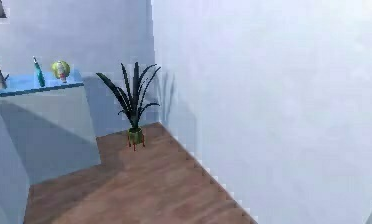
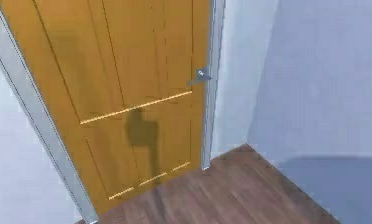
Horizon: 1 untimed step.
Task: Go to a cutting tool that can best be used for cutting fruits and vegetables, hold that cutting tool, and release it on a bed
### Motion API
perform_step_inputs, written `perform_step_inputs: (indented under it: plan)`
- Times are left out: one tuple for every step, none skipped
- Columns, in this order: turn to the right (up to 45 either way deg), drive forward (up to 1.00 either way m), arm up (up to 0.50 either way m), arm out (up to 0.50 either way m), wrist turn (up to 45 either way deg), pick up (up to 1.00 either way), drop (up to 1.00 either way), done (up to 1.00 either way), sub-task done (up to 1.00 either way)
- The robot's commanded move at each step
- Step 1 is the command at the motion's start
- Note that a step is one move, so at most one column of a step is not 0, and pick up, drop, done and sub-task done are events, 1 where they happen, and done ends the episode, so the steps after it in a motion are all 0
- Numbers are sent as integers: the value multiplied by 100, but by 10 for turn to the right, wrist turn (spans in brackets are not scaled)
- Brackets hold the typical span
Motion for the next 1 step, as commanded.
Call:
perform_step_inputs:
  plan:
    - [-300, 0, 0, 0, 0, 0, 0, 0, 0]
